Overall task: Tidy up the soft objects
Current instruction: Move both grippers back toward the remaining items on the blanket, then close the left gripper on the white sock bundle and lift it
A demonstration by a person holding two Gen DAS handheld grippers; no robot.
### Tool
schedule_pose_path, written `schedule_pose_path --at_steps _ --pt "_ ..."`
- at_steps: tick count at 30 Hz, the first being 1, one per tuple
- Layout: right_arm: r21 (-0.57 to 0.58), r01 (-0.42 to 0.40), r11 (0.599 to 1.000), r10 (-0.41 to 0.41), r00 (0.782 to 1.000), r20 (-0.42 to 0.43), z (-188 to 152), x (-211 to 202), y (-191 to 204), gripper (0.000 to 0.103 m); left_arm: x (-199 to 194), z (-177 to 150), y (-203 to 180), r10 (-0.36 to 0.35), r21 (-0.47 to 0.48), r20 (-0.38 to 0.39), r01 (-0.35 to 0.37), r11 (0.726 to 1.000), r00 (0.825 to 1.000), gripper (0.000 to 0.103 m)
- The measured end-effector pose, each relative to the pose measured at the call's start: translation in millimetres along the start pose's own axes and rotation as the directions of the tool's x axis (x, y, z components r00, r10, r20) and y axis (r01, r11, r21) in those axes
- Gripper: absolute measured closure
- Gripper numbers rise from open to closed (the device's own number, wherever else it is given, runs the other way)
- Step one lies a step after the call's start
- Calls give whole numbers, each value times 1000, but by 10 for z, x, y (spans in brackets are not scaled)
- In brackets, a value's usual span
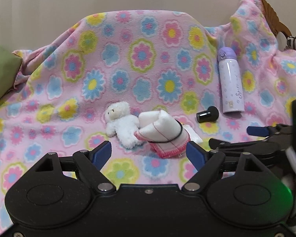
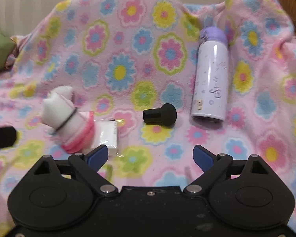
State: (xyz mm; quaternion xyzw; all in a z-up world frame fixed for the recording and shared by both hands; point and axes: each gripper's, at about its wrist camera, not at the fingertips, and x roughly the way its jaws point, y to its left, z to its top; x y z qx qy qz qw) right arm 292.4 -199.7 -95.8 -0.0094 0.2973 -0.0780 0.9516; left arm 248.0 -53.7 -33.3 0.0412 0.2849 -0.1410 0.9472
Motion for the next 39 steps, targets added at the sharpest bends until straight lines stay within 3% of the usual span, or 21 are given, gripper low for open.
schedule_pose_path --at_steps 8,10,15,21,28,39 --pt "35 -45 998 48 993 -108 25 492 -42 8 139 249 -31 10 41 18 -11 999 1000 21" --pt "16 -46 999 47 992 -119 27 531 -2 3 236 316 -90 20 68 27 -22 997 999 20" --pt "5 -42 999 43 991 -124 9 551 29 1 531 397 -163 43 50 -8 -43 998 999 19" --pt "21 -50 999 52 992 -119 3 562 -4 1 570 264 -34 93 18 -61 -92 996 994 19" --pt "31 -52 998 56 992 -115 -1 556 -17 1 252 179 143 99 -35 -16 -99 994 995 18" --pt "47 -52 998 57 993 -105 -7 531 -33 1 426 -55 12 101 -27 -107 -105 994 989 16"
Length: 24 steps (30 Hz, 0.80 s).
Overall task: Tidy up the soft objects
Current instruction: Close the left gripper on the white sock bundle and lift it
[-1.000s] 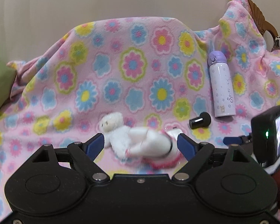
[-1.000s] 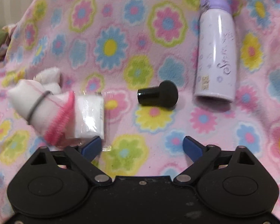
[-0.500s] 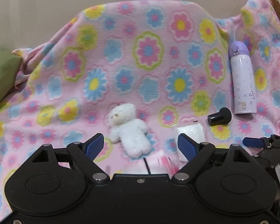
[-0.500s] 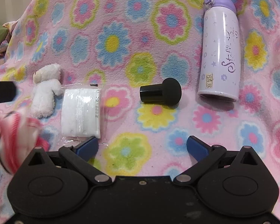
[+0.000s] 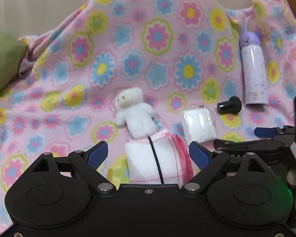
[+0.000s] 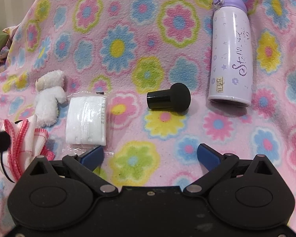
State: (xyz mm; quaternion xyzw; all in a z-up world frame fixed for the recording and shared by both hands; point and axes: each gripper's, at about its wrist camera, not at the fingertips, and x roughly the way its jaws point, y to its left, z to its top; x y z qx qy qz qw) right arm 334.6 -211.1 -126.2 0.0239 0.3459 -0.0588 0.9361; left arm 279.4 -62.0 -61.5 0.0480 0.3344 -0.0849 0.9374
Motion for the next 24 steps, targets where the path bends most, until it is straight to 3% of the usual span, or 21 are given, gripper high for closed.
schedule_pose_path --at_steps 24 --pt "3 -4 1000 4 1000 4 -1 -3 -9 1 193 -95 4 -23 -85 -28 21 996 999 12"
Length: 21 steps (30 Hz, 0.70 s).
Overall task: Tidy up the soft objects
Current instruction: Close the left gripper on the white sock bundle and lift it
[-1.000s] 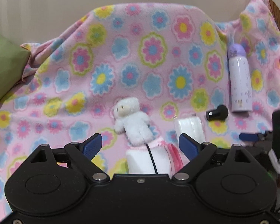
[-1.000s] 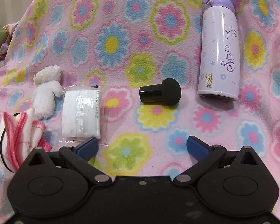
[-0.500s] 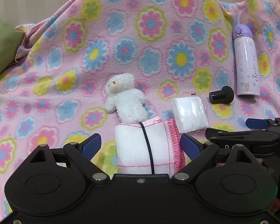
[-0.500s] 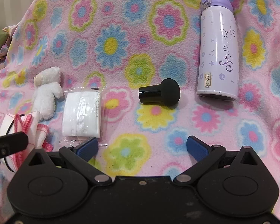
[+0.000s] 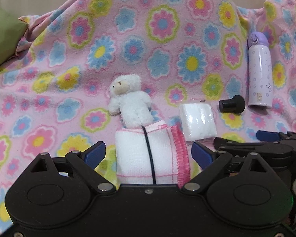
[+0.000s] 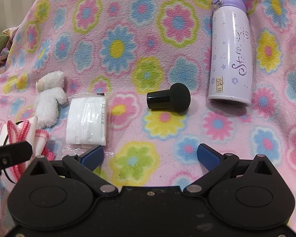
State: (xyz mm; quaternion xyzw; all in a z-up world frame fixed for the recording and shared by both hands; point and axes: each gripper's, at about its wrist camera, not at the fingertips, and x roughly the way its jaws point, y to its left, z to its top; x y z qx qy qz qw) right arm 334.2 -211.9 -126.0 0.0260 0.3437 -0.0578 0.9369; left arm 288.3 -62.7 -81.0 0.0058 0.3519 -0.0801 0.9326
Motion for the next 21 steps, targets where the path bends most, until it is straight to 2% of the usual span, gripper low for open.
schedule_pose_path --at_steps 4,5,7,14,21 --pt "1 -1 1000 1 1000 1 1 -2 2 1 97 -31 61 -3 -27 -35 2 1000 999 13" --pt "2 -1 1000 1 1000 1 1 -3 2 1 105 -34 77 -22 -32 -36 20 999 999 22" --pt "4 -2 1000 2 1000 2 3 -6 4 1 106 -28 87 -62 -26 -37 61 998 997 30" --pt "6 -3 1000 3 1000 4 2 -12 5 1 75 -24 99 -40 46 -14 41 998 999 31" --pt "5 -6 1000 6 1000 5 4 -8 -3 1 18 66 299 35 92 8 -35 995 999 31"
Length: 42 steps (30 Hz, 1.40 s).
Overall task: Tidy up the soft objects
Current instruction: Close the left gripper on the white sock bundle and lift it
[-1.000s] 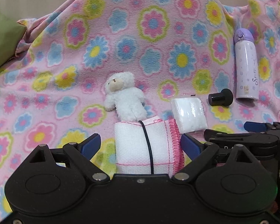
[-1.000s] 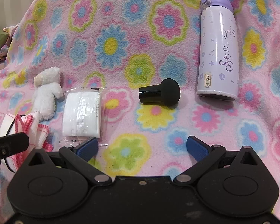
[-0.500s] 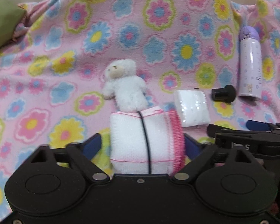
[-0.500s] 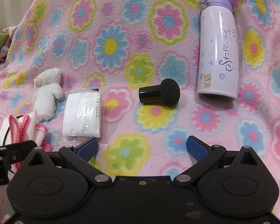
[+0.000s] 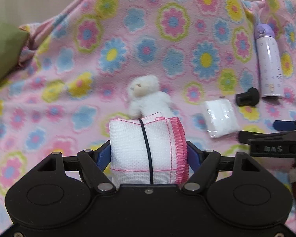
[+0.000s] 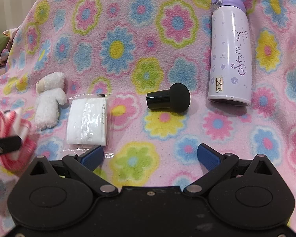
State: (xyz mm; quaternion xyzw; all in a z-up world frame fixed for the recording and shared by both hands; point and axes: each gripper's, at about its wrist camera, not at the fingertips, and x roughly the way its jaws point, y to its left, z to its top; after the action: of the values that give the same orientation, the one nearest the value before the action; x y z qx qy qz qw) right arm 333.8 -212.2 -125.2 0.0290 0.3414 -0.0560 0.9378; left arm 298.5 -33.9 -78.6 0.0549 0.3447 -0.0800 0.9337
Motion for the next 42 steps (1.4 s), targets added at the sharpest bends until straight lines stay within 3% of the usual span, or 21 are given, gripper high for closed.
schedule_pose_path --at_steps 9,15,22,28,33,42 --pt "-2 1 1000 -1 1000 1 4 6 -7 1 192 -47 301 -19 -43 13 19 999 1000 31" --pt "-5 5 1000 -5 1000 1 -1 17 5 1 285 -106 259 -8 18 70 7 1000 998 27" --pt "-7 4 1000 -4 1000 3 -4 24 7 1 427 -94 391 -58 -69 34 60 996 998 22" --pt "-14 8 1000 -8 1000 4 -10 33 23 1 452 -101 314 -24 -32 22 25 999 999 21" --pt "35 -3 999 2 1000 30 -19 -46 -61 1 470 -82 312 -23 -23 8 23 999 1000 20" --pt "104 36 994 -51 989 141 -25 -357 21 1 476 -81 316 -24 -29 8 24 999 1000 19"
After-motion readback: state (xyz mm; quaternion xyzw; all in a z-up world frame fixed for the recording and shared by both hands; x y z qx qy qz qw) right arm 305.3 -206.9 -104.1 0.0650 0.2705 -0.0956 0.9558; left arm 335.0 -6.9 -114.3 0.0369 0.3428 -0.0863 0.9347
